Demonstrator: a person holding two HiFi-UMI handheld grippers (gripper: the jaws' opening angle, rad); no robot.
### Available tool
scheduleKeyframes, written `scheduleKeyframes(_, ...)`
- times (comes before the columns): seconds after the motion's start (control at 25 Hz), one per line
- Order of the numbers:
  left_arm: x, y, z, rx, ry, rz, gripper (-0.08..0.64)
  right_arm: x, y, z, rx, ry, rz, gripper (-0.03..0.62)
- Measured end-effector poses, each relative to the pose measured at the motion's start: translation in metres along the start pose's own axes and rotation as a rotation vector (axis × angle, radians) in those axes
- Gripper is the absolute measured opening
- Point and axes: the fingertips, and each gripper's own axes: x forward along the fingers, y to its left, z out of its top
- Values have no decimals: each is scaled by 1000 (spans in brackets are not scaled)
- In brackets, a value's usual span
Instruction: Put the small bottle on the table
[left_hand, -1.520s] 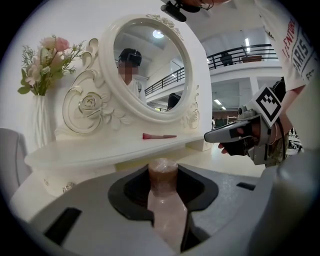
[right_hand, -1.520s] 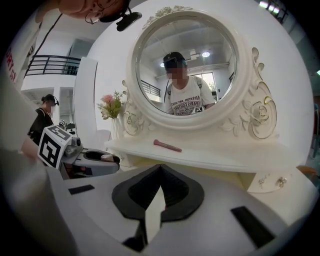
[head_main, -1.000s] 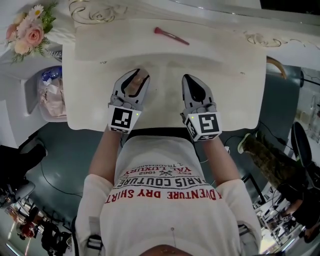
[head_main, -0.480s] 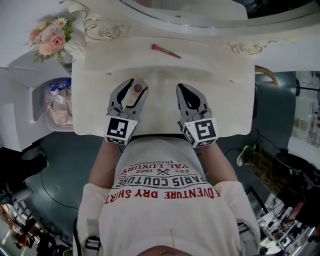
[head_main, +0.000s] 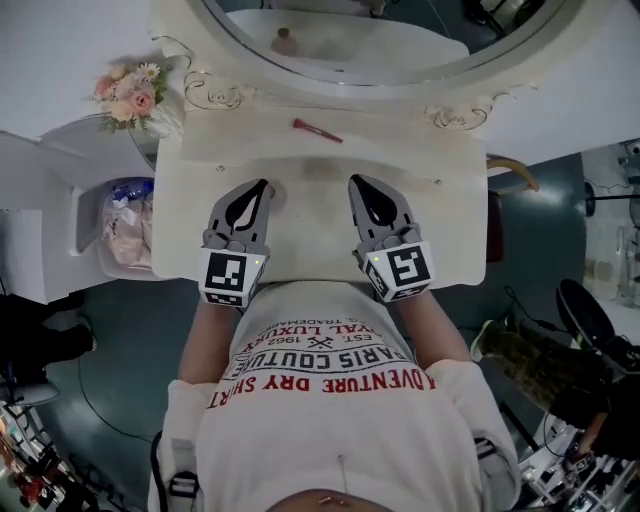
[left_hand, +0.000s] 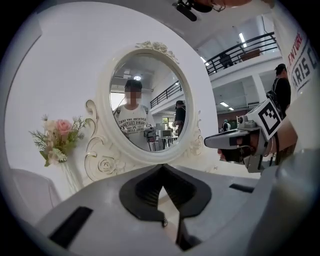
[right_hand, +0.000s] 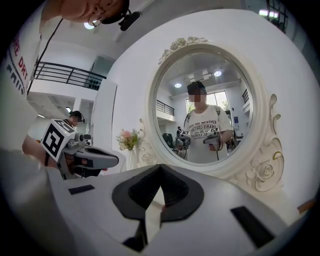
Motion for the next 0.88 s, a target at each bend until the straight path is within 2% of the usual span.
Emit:
scheduleKeyframes(0.32,-15,0,52,2,-77,38,8,-17,-15,40,-25,-67,-9,-2)
scheduleKeyframes(0.48,-21,1,58,0,-91,52,8,-25,-20,44,-18,-79,-18,-2)
scheduleKeyframes(0.68,-21,-6,59,72,-97,51,8,-30,-24,46,-15,-82,-28,-2)
scheduleKeyframes(0.88,-20,-10,54,59,-96,26,8,-31,-21,42,-23,-78,-25,-2)
